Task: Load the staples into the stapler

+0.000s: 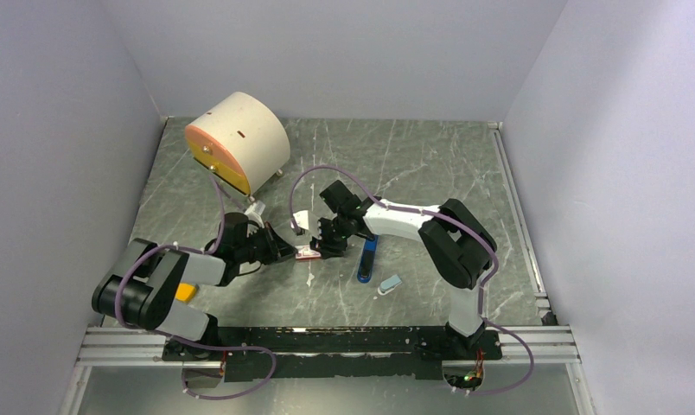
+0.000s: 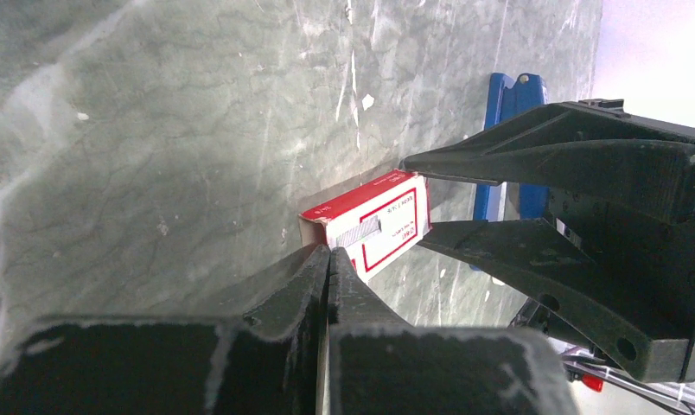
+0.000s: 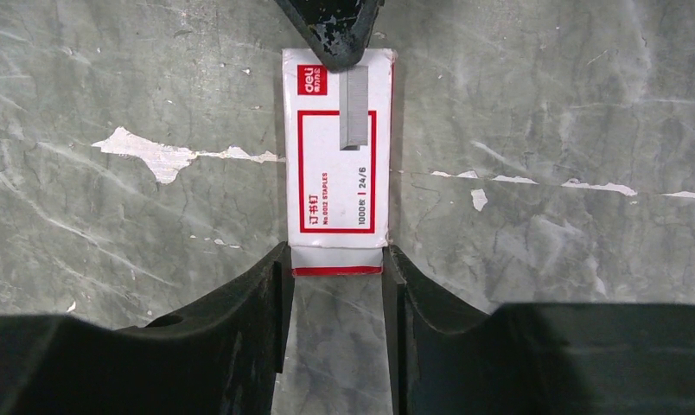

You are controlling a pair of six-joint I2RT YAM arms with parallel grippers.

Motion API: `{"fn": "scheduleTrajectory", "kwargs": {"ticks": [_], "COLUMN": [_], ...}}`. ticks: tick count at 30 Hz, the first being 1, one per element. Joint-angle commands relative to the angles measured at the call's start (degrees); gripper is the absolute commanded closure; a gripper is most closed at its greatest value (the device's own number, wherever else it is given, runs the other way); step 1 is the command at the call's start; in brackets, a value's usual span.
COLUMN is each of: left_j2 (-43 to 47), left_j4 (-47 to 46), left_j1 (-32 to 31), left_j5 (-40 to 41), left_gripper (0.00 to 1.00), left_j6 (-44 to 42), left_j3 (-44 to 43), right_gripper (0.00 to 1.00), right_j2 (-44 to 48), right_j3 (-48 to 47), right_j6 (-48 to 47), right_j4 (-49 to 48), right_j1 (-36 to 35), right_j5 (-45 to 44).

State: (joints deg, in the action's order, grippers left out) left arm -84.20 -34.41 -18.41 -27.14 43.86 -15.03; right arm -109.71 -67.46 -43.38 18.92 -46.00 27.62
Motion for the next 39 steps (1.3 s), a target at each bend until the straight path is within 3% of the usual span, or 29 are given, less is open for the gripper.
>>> {"fn": "scheduleTrajectory", "kwargs": {"ticks": [1, 11, 20, 30, 32, 36, 39], "left_j2": [2.03, 7.33, 17.03, 25.48, 25.9, 22.75, 19.35], "left_j4": [3.97, 12.92, 26.39, 31.97, 29.3, 23.57, 19.49], "left_j1": [1.54, 2.66, 2.95, 2.95, 2.95, 2.96, 2.95], "left_j5": [1.06, 4.71, 20.31, 27.05, 23.93, 14.31, 10.02], "left_gripper": [0.95, 0.95, 0.95, 0.95, 0.88, 0.64, 0.52], "left_j6": [-3.36, -6.8, -7.59, -5.43, -6.03, -6.16, -6.1], "left_j3": [-1.29, -2.48, -3.18, -2.62, -2.11, -1.78, -1.5], "right_gripper": [0.62, 0.62, 0.62, 0.59, 0.56, 0.52, 0.51], "right_j2": [-0.77, -1.15, -1.41, -1.0, -0.94, -1.15, -1.46], "right_j3": [1.9, 1.81, 1.7, 1.88, 1.89, 1.76, 1.57], "right_j6": [-1.69, -2.0, -2.15, -0.51, -0.29, -0.07, 0.15], "right_j4": [2.45, 2.54, 2.02, -0.76, -0.99, -0.68, -0.61], "right_j1": [0.02, 0.03, 0.12, 0.12, 0.16, 0.12, 0.14], "right_j5": [-4.51, -4.83, -5.69, -6.33, -6.07, -5.19, -5.03]}}
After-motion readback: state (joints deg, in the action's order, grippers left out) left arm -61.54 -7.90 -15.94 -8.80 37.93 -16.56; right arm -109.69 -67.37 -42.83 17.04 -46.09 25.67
